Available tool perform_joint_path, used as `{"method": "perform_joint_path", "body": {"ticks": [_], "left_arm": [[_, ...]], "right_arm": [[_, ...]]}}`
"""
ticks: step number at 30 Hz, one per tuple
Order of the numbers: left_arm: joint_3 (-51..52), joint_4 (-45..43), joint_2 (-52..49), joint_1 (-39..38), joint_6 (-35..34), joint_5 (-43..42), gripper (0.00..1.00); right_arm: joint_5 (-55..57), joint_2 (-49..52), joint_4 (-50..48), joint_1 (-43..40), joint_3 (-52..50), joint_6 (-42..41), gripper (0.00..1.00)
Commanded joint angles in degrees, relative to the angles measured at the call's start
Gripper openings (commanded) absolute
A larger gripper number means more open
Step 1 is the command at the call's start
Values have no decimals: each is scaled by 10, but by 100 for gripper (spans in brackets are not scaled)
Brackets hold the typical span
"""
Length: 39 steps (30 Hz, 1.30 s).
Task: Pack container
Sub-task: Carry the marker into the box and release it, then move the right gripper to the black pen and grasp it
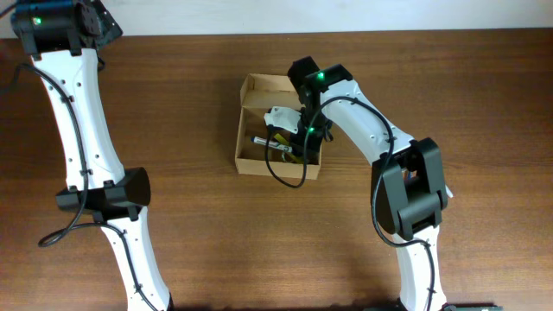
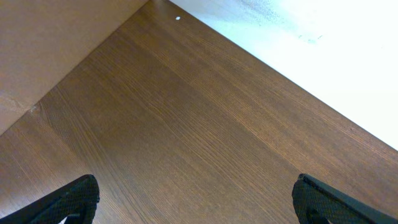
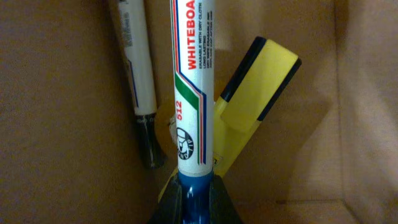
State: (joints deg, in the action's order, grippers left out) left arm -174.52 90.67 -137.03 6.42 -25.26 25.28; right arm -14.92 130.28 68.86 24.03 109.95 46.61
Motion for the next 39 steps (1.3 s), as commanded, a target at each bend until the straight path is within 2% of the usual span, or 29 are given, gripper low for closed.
{"method": "perform_joint_path", "body": {"ticks": [1, 2, 4, 8, 14, 20, 25, 28, 30, 34, 37, 39], "left_arm": [[3, 1, 19, 4, 5, 0, 100], [3, 1, 19, 4, 5, 0, 100], [3, 1, 19, 4, 5, 0, 100], [3, 1, 19, 4, 5, 0, 100], [3, 1, 19, 4, 5, 0, 100], [3, 1, 19, 4, 5, 0, 100], [3, 1, 19, 4, 5, 0, 100], [3, 1, 19, 4, 5, 0, 100], [3, 1, 19, 4, 5, 0, 100], [3, 1, 19, 4, 5, 0, 100], [3, 1, 19, 4, 5, 0, 100], [3, 1, 19, 4, 5, 0, 100]], "right_arm": [[-3, 3, -3, -1, 2, -30, 21], [1, 2, -3, -1, 7, -43, 36], [11, 2, 1, -1, 22, -73, 46], [45, -8, 47, 0, 84, -108, 47], [136, -66, 91, -1, 204, -209, 48], [156, -194, 92, -40, 198, -233, 50], [151, -314, 17, -136, 71, -266, 50], [130, -374, -49, -207, -47, -318, 43], [95, -390, -59, -243, -106, -356, 39], [69, -382, -50, -277, -204, -452, 51], [70, -379, -61, -276, -283, -546, 52], [72, -379, -81, -268, -335, -573, 52]]}}
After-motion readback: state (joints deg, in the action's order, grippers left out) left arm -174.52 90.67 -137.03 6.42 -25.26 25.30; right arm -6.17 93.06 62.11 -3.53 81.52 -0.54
